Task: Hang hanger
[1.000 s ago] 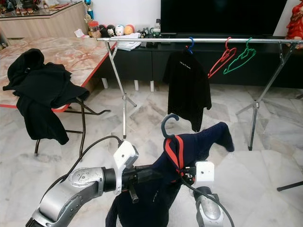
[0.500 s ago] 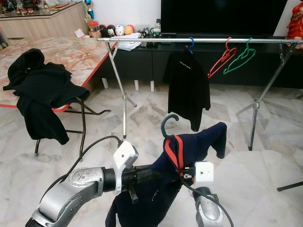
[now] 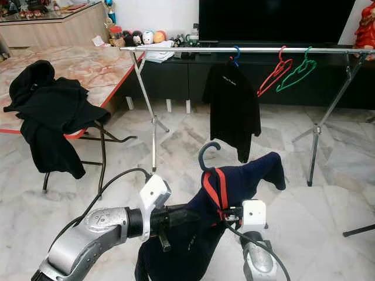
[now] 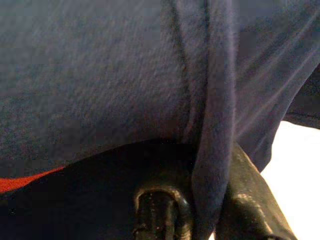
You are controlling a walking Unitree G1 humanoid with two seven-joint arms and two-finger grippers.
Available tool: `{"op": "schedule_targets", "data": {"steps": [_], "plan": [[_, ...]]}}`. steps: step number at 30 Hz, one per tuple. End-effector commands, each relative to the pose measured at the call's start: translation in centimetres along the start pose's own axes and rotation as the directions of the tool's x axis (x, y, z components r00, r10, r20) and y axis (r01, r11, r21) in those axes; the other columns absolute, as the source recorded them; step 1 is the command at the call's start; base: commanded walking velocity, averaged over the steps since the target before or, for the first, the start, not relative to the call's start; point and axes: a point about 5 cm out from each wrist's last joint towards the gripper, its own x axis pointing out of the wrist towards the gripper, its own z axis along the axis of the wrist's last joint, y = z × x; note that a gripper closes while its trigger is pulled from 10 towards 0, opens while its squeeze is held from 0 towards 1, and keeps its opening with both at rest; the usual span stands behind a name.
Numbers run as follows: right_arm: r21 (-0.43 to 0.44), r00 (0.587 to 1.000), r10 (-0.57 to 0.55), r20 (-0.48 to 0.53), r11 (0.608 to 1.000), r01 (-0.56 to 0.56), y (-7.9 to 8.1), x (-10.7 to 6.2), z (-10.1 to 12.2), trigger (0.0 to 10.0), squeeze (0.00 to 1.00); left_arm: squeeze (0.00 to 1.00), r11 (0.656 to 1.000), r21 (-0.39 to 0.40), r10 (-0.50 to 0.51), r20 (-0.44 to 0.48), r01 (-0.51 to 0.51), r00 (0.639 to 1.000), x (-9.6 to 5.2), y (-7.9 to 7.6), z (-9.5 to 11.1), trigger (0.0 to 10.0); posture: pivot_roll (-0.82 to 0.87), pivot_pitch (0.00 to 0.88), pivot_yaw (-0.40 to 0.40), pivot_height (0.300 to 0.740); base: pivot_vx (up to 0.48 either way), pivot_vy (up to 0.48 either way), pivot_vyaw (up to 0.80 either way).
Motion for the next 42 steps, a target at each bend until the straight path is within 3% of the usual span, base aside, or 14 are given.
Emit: {"op": "schedule_targets", "data": {"steps": [1, 14, 16, 18, 19, 21, 24, 29, 30, 31, 32, 38, 40, 42], "plan": [[-0.004, 1.000, -0.024, 0.008, 1.000, 0.024, -0.5, -0.3, -0.1, 0.0, 0.00, 0.00, 0.998, 0.042, 0.050, -0.040, -0.048, 0.998, -0.6, 0.8, -0.7, 10.0, 0.03, 0.062, 0.038, 0.740, 0.000, 0.000, 0.00], [-0.054, 0.996, -0.086, 0.010, 0.995, 0.086, -2.7, -0.9, 0.1, 0.0, 0.00, 0.00, 0.971, 0.145, 0.214, -0.168, -0.191, 0.962, -3.4, 3.6, -2.4, 10.0, 0.02, 0.065, 0.034, 0.740, 0.000, 0.000, 0.00], [-0.061, 0.995, -0.095, 0.013, 0.994, 0.096, -3.3, -0.9, 0.3, 0.0, 0.00, 0.00, 0.975, 0.154, 0.192, -0.216, -0.161, 0.957, -4.5, 3.6, -2.8, 10.0, 0.02, 0.065, 0.034, 0.740, 0.000, 0.000, 0.00], [-0.081, 0.994, -0.105, 0.015, 0.991, 0.106, -4.1, -0.7, 0.7, 0.0, 0.00, 0.00, 0.981, 0.178, 0.136, -0.314, -0.083, 0.939, -7.1, 3.7, -3.2, 10.0, 0.02, 0.064, 0.032, 0.740, 0.000, 0.000, 0.00], [-0.081, 0.994, -0.105, 0.015, 0.991, 0.106, -4.1, -0.7, 0.7, 0.0, 0.00, 0.00, 0.981, 0.178, 0.136, -0.314, -0.083, 0.939, -7.1, 3.7, -3.2, 10.0, 0.02, 0.064, 0.032, 0.740, 0.000, 0.000, 0.00], [-0.094, 0.995, -0.104, 0.011, 0.990, 0.105, -4.6, -0.5, 1.0, 0.0, 0.00, 0.00, 0.981, 0.196, 0.087, -0.408, -0.006, 0.909, -9.5, 3.8, -3.4, 10.0, 0.03, 0.063, 0.028, 0.740, 0.000, 0.000, 0.00], [-0.104, 0.995, -0.095, 0.006, 0.990, 0.095, -4.7, -0.4, 1.1, 0.0, 0.00, 0.00, 0.978, 0.208, 0.068, -0.452, 0.031, 0.890, -10.9, 4.0, -3.4, 10.0, 0.03, 0.062, 0.027, 0.740, 0.000, 0.000, 0.00], [-0.119, 0.997, -0.072, -0.022, 0.990, 0.069, -4.6, -0.2, 1.0, 0.0, 0.00, 0.00, 0.975, 0.203, 0.009, -0.447, 0.092, 0.894, -12.0, 3.8, -3.0, 10.0, 0.03, 0.060, 0.020, 0.740, 0.000, 0.000, 0.00], [-0.128, 0.997, -0.059, -0.041, 0.990, 0.053, -4.5, -0.2, 0.7, 0.0, 0.00, 0.00, 0.983, 0.173, 0.004, -0.363, 0.063, 0.932, -11.9, 4.0, -2.4, 10.0, 0.03, 0.059, 0.017, 0.740, 0.000, 0.000, 0.00], [-0.128, 0.997, -0.059, -0.041, 0.990, 0.053, -4.5, -0.2, 0.7, 0.0, 0.00, 0.00, 0.983, 0.173, 0.004, -0.363, 0.063, 0.932, -11.9, 4.0, -2.4, 10.0, 0.03, 0.059, 0.017, 0.740, 0.000, 0.000, 0.00], [-0.128, 0.998, -0.053, -0.046, 0.991, 0.047, -4.5, -0.3, 0.6, 0.0, 0.00, 0.00, 0.988, 0.155, 0.018, -0.291, 0.029, 0.957, -11.8, 4.3, -1.8, 10.0, 0.02, 0.060, 0.015, 0.740, 0.000, 0.000, 0.00], [-0.123, 0.997, -0.040, -0.063, 0.992, 0.032, -4.3, -0.4, 0.3, 0.0, 0.00, 0.00, 0.991, 0.126, -0.033, -0.135, 0.050, 0.990, -12.2, 4.1, 0.1, 10.0, 0.02, 0.066, 0.014, 0.740, 0.000, 0.000, 0.00], [-0.124, 0.997, -0.038, -0.067, 0.992, 0.030, -4.3, -0.5, 0.2, 0.0, 0.00, 0.00, 0.988, 0.124, -0.083, -0.119, 0.097, 0.989, -12.5, 3.7, 0.4, 10.0, 0.02, 0.069, 0.015, 0.740, 0.000, 0.000, 0.00], [-0.122, 0.997, -0.036, -0.072, 0.992, 0.027, -4.3, -0.5, 0.1, 0.0, 0.00, 0.00, 0.978, 0.129, -0.140, -0.175, 0.163, 0.975, -12.6, 3.1, -0.1, 10.0, 0.02, 0.072, 0.019, 0.740, 0.000, 0.000, 0.00]]}}
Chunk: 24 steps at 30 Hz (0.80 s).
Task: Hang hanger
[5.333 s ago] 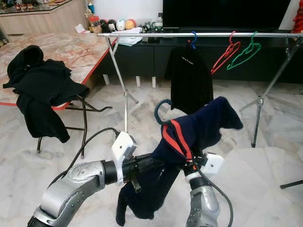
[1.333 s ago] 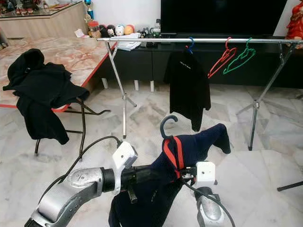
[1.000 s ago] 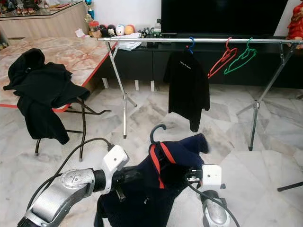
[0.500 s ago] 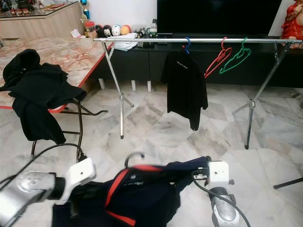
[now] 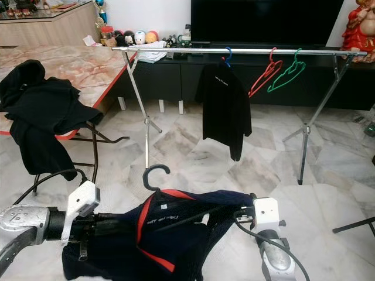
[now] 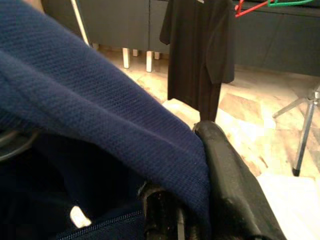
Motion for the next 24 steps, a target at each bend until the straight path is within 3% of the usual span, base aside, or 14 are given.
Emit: {"op": "schedule_targets", "data": {"steps": [1, 4, 5, 6, 7, 13, 19, 21, 23, 24], "plan": [[0.009, 0.998, -0.038, -0.044, 0.999, 0.038, -1.0, -0.5, -0.8, 0.0, 0.00, 0.00, 0.998, 0.055, -0.017, 0.012, 0.016, 1.000, -0.9, -0.1, 0.8, 10.0, 0.02, 0.072, 0.019, 0.740, 0.000, 0.000, 0.00], [0.008, 0.998, -0.039, -0.041, 0.999, 0.039, -1.1, -0.3, -0.6, 0.0, 0.00, 0.00, 0.996, 0.067, -0.061, -0.057, 0.065, 0.996, -0.7, -0.6, 0.3, 10.0, 0.02, 0.077, 0.020, 0.740, 0.000, 0.000, 0.00], [0.008, 0.999, -0.038, -0.038, 0.999, 0.039, -1.1, -0.2, -0.4, 0.0, 0.00, 0.00, 0.993, 0.082, -0.077, -0.112, 0.086, 0.991, -0.6, -0.8, 0.0, 10.0, 0.02, 0.077, 0.020, 0.740, 0.000, 0.000, 0.00], [0.004, 0.999, -0.037, -0.028, 0.999, 0.037, -1.2, 0.0, -0.1, 0.0, 0.00, 0.00, 0.987, 0.123, -0.076, -0.227, 0.106, 0.971, -0.4, -0.8, -0.9, 10.0, 0.02, 0.077, 0.022, 0.740, 0.000, 0.000, 0.00], [0.004, 0.999, -0.036, -0.024, 0.999, 0.036, -1.3, 0.1, 0.0, 0.0, 0.00, 0.00, 0.985, 0.134, -0.069, -0.251, 0.106, 0.965, -0.4, -0.7, -1.0, 10.0, 0.02, 0.077, 0.023, 0.740, 0.000, 0.000, 0.00], [0.004, 0.999, -0.045, -0.013, 0.999, 0.045, -1.7, 0.3, 0.4, 0.0, 0.00, 0.00, 0.986, 0.153, -0.030, -0.239, 0.068, 0.971, -0.1, -0.3, -0.9, 10.0, 0.02, 0.080, 0.024, 0.740, 0.000, 0.000, 0.00], [0.012, 0.999, -0.027, -0.024, 1.000, 0.028, -1.3, 0.3, 0.2, 0.0, 0.00, 0.00, 0.994, 0.096, -0.053, -0.025, 0.056, 0.998, -0.3, -0.4, 0.6, 10.0, 0.02, 0.080, 0.025, 0.740, 0.000, 0.000, 0.00], [0.011, 0.999, -0.018, -0.032, 1.000, 0.018, -1.1, 0.3, 0.0, 0.0, 0.00, 0.00, 0.995, 0.085, -0.062, 0.052, 0.058, 0.997, -0.5, -0.5, 1.4, 10.0, 0.02, 0.081, 0.025, 0.740, 0.000, 0.000, 0.00], [0.016, 0.999, -0.008, -0.045, 1.000, 0.008, -0.8, 0.1, -0.4, 0.0, 0.00, 0.00, 0.996, 0.071, -0.076, 0.196, 0.063, 0.978, -1.2, -0.3, 2.9, 10.0, 0.02, 0.082, 0.025, 0.740, 0.000, 0.000, 0.00], [0.016, 0.999, -0.008, -0.045, 1.000, 0.008, -0.8, 0.1, -0.4, 0.0, 0.00, 0.00, 0.996, 0.071, -0.076, 0.196, 0.063, 0.978, -1.2, -0.3, 2.9, 10.0, 0.02, 0.082, 0.025, 0.740, 0.000, 0.000, 0.00]]}}
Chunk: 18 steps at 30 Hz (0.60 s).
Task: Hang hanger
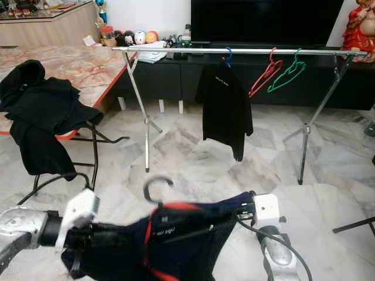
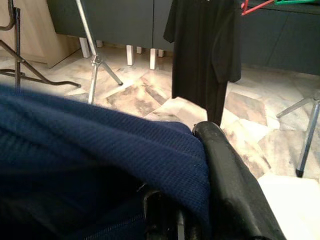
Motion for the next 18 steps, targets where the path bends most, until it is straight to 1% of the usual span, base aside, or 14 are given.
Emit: {"op": "schedule_targets", "data": {"steps": [1, 4, 6, 7, 9, 10, 11, 12, 13, 14, 15, 16, 17, 18], "plan": [[0.022, 0.999, -0.021, -0.031, 1.000, 0.021, -0.3, -0.4, -0.7, 0.0, 0.00, 0.00, 0.999, 0.042, -0.007, 0.077, 0.004, 0.997, -1.0, 0.2, 2.0, 10.0, 0.02, 0.081, 0.026, 0.740, 0.000, 0.000, 0.00], [0.025, 0.999, -0.016, -0.034, 1.000, 0.017, -0.2, -0.4, -0.8, 0.0, 0.00, 0.00, 0.999, 0.047, -0.028, 0.059, 0.025, 0.998, -0.8, 0.0, 1.8, 10.0, 0.02, 0.081, 0.026, 0.740, 0.000, 0.000, 0.00], [0.030, 0.999, -0.016, -0.031, 0.999, 0.017, -0.1, -0.3, -0.7, 0.0, 0.00, 0.00, 0.999, 0.037, -0.018, 0.041, 0.017, 0.999, -0.6, 0.1, 1.5, 10.0, 0.02, 0.081, 0.028, 0.740, 0.000, 0.000, 0.00], [0.035, 0.999, -0.017, -0.028, 0.999, 0.018, 0.0, -0.3, -0.7, 0.0, 0.00, 0.00, 0.999, 0.038, 0.009, 0.022, -0.010, 1.000, -0.3, 0.3, 1.2, 10.0, 0.02, 0.081, 0.028, 0.740, 0.000, 0.000, 0.00], [0.035, 1.000, -0.013, -0.027, 0.999, 0.014, 0.1, -0.2, -0.7, 0.0, 0.00, 0.00, 0.998, 0.040, 0.048, 0.026, -0.049, 0.999, 0.0, 0.7, 1.0, 10.0, 0.02, 0.081, 0.028, 0.740, 0.000, 0.000, 0.00], [0.037, 1.000, -0.012, -0.028, 0.999, 0.013, 0.2, -0.2, -0.7, 3.9, 0.00, 0.00, 0.996, 0.050, 0.072, 0.042, -0.074, 0.997, 0.5, 0.9, 1.1, 10.0, 0.02, 0.081, 0.027, 0.740, 0.000, 0.000, 0.00], [0.039, 1.000, -0.012, -0.029, 0.999, 0.013, 0.2, -0.2, -0.7, 3.9, 0.00, 0.00, 0.994, 0.057, 0.087, 0.054, -0.090, 0.995, 0.8, 1.0, 1.2, 10.0, 0.02, 0.081, 0.027, 0.740, 0.000, 0.000, 0.00], [0.061, 0.999, 0.011, -0.040, 0.998, -0.008, 0.6, -0.3, -1.0, 10.0, 0.94, 0.00, 0.979, 0.063, 0.191, 0.074, -0.195, 0.979, 1.6, 2.1, 1.2, 10.0, 0.02, 0.082, 0.028, 0.740, 0.000, 0.000, 0.00], [0.068, 0.999, 0.020, -0.044, 0.998, -0.017, 0.7, -0.3, -1.0, 10.0, 0.94, 0.00, 0.974, 0.058, 0.216, 0.075, -0.220, 0.974, 1.8, 2.4, 1.1, 10.0, 0.02, 0.082, 0.028, 0.740, 0.000, 0.000, 0.00], [0.071, 0.998, 0.039, -0.046, 0.997, -0.036, 0.9, -0.3, -1.1, 10.0, 1.00, 0.00, 0.969, 0.073, 0.228, 0.082, -0.234, 0.970, 2.1, 2.5, 1.2, 10.0, 0.02, 0.082, 0.029, 0.740, 0.000, 0.000, 0.00], [0.071, 0.998, 0.039, -0.046, 0.997, -0.036, 0.9, -0.3, -1.1, 10.0, 1.00, 0.00, 0.969, 0.073, 0.228, 0.082, -0.234, 0.970, 2.1, 2.5, 1.2, 10.0, 0.02, 0.082, 0.029, 0.740, 0.000, 0.000, 0.00], [0.075, 0.986, 0.140, -0.091, 0.988, -0.133, 1.9, -0.5, -1.7, 10.0, 1.00, 0.00, 0.970, 0.061, 0.226, 0.116, -0.234, 0.967, 2.6, 2.4, 1.5, 10.0, 0.02, 0.083, 0.032, 0.740, 0.000, 0.000, 0.00], [0.084, 0.964, 0.224, -0.145, 0.973, -0.213, 2.7, -0.7, -2.4, 10.0, 1.00, 0.00, 0.968, 0.043, 0.236, 0.159, -0.245, 0.959, 3.2, 2.5, 1.9, 10.0, 0.02, 0.083, 0.032, 0.740, 0.000, 0.000, 0.00], [0.051, 0.942, 0.279, -0.186, 0.960, -0.274, 3.3, -1.1, -3.0, 10.0, 1.00, 0.00, 0.968, 0.037, 0.240, 0.177, -0.250, 0.955, 3.6, 2.5, 2.1, 10.0, 0.02, 0.084, 0.034, 0.740, 0.000, 0.000, 0.00]]}}
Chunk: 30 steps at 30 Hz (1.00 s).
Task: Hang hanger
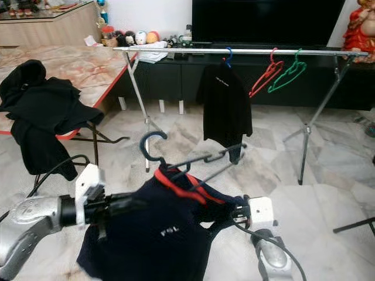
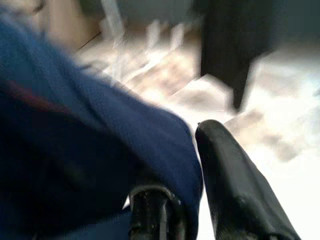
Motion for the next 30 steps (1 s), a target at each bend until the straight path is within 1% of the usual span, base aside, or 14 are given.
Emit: {"op": "schedule_targets", "data": {"steps": [1, 2, 3, 8, 9, 10, 16, 19, 20, 22, 24, 25, 26, 30], "plan": [[-0.038, 0.988, 0.111, -0.103, 0.993, -0.116, 1.4, -0.4, -1.8, 10.0, 1.00, 0.00, 1.000, 0.023, 0.009, 0.044, -0.010, 0.999, 0.5, -0.1, 0.9, 10.0, 0.02, 0.084, 0.034, 0.740, 0.000, 0.000, 0.00], [-0.052, 0.962, 0.226, -0.153, 0.970, -0.236, 2.5, -0.9, -2.7, 10.0, 0.20, 0.00, 1.000, 0.004, 0.020, 0.070, -0.020, 0.997, 1.2, -0.2, 0.9, 10.0, 0.02, 0.083, 0.034, 0.740, 0.000, 0.000, 0.00], [-0.055, 0.948, 0.272, -0.168, 0.957, -0.284, 3.0, -1.1, -3.1, 10.0, 0.00, 0.00, 1.000, -0.009, 0.023, 0.082, -0.023, 0.996, 1.5, -0.3, 0.9, 10.0, 0.02, 0.085, 0.035, 0.740, 0.000, 0.000, 0.00], [-0.022, 0.927, 0.326, -0.187, 0.942, -0.336, 3.9, -1.5, -3.8, 10.0, 0.00, 0.00, 0.997, -0.079, 0.028, 0.147, -0.017, 0.989, 2.9, -1.1, 0.8, 10.0, 0.01, 0.085, 0.037, 0.740, 0.000, 0.000, 0.00], [0.000, 0.918, 0.351, -0.183, 0.934, -0.357, 4.2, -1.5, -3.8, 10.0, 0.19, 0.00, 0.995, -0.103, 0.034, 0.172, -0.017, 0.985, 3.3, -1.3, 0.8, 10.0, 0.01, 0.085, 0.037, 0.740, 0.000, 0.000, 0.00], [0.024, 0.915, 0.366, -0.172, 0.930, -0.367, 4.5, -1.5, -3.8, 10.0, 1.00, 0.00, 0.993, -0.115, 0.037, 0.180, -0.017, 0.983, 3.5, -1.4, 0.8, 10.0, 0.01, 0.085, 0.037, 0.740, 0.000, 0.000, 0.00], [0.025, 0.920, 0.367, -0.134, 0.930, -0.367, 4.5, -1.3, -3.2, 10.0, 1.00, 0.00, 0.989, -0.148, 0.020, 0.179, 0.007, 0.984, 4.3, -2.2, 0.4, 10.0, 0.01, 0.085, 0.042, 0.740, 0.000, 0.000, 0.00], [0.096, 0.921, 0.386, -0.055, 0.920, -0.379, 4.3, -1.1, -2.1, 10.0, 1.00, 0.00, 0.988, -0.153, 0.014, 0.140, 0.008, 0.990, 4.2, -2.3, -0.3, 10.0, 0.01, 0.085, 0.043, 0.740, 0.000, 0.000, 0.00], [0.094, 0.874, 0.486, -0.014, 0.871, -0.483, 4.7, -1.5, -1.6, 10.0, 1.00, 0.00, 0.991, -0.135, 0.008, 0.076, 0.003, 0.997, 3.8, -2.2, -1.1, 10.0, 0.01, 0.084, 0.042, 0.740, 0.000, 0.000, 0.00], [0.073, 0.828, 0.561, -0.011, 0.826, -0.559, 5.1, -2.0, -1.4, 10.0, 1.00, 0.00, 0.994, -0.110, 0.010, 0.018, -0.008, 1.000, 3.5, -2.1, -1.8, 10.0, 0.02, 0.084, 0.041, 0.740, 0.000, 0.000, 0.00], [-0.024, 0.772, 0.620, -0.141, 0.778, -0.628, 4.9, -2.8, -2.1, 10.0, 1.00, 0.00, 0.996, -0.031, 0.085, -0.112, -0.089, 0.990, 3.1, -1.1, -3.4, 10.0, 0.01, 0.085, 0.042, 0.740, 0.000, 0.000, 0.00], [-0.078, 0.716, 0.655, -0.242, 0.723, -0.687, 4.9, -3.5, -2.9, 10.0, 1.00, 0.00, 0.985, 0.032, 0.171, -0.195, -0.168, 0.966, 2.7, 0.0, -4.6, 10.0, 0.01, 0.087, 0.043, 0.740, 0.000, 0.000, 0.00], [-0.078, 0.716, 0.655, -0.242, 0.723, -0.687, 4.9, -3.5, -2.9, 10.0, 1.00, 0.00, 0.985, 0.032, 0.171, -0.195, -0.168, 0.966, 2.7, 0.0, -4.6, 10.0, 0.01, 0.087, 0.043, 0.740, 0.000, 0.000, 0.00], [-0.107, 0.603, 0.731, -0.320, 0.604, -0.790, 5.0, -5.1, -3.2, 10.0, 1.00, 0.00, 0.960, 0.018, 0.277, -0.219, -0.280, 0.936, 2.3, 1.1, -5.7, 10.0, 0.01, 0.079, 0.045, 0.740, 0.000, 0.000, 0.00]]}}
